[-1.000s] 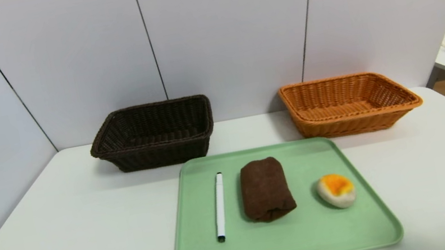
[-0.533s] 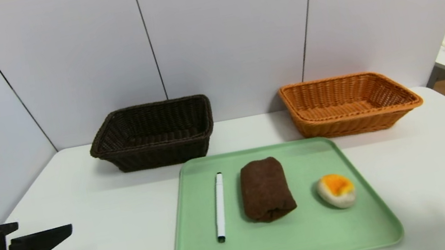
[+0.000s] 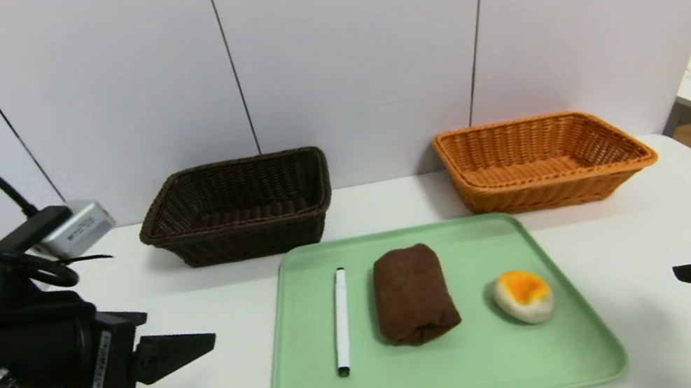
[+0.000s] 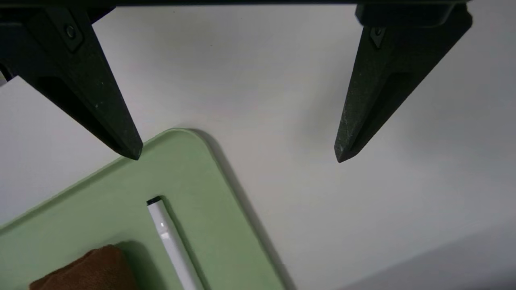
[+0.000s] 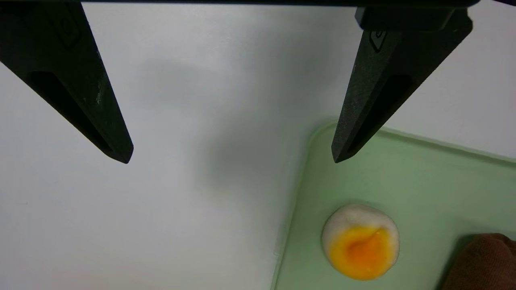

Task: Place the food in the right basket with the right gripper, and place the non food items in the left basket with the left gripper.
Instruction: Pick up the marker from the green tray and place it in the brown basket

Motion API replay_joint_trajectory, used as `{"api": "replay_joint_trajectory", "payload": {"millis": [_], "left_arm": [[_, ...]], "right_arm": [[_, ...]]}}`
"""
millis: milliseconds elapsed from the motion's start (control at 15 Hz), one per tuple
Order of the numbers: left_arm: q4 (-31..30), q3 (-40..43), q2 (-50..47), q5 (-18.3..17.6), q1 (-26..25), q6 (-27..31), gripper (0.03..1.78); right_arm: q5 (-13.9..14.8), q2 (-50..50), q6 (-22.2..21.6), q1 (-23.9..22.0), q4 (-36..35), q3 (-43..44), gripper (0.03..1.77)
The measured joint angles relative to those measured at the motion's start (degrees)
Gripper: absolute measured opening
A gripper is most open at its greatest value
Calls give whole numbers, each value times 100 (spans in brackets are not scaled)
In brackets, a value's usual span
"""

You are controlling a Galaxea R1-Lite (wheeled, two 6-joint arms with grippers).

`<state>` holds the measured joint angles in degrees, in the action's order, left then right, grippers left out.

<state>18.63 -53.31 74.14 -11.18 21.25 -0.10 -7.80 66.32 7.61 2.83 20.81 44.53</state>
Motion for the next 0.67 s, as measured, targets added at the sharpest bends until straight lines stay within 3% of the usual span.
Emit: {"api": "replay_joint_trajectory", "payload": {"millis": [267, 667], "left_arm": [[-5, -575, 678, 127, 829, -288, 169], [-11, -1508, 1905, 1013, 1755, -1340, 169]], "right_arm": [[-204, 267, 74, 11, -34, 169, 170], [-195, 490, 24, 9, -55, 229, 170]]}}
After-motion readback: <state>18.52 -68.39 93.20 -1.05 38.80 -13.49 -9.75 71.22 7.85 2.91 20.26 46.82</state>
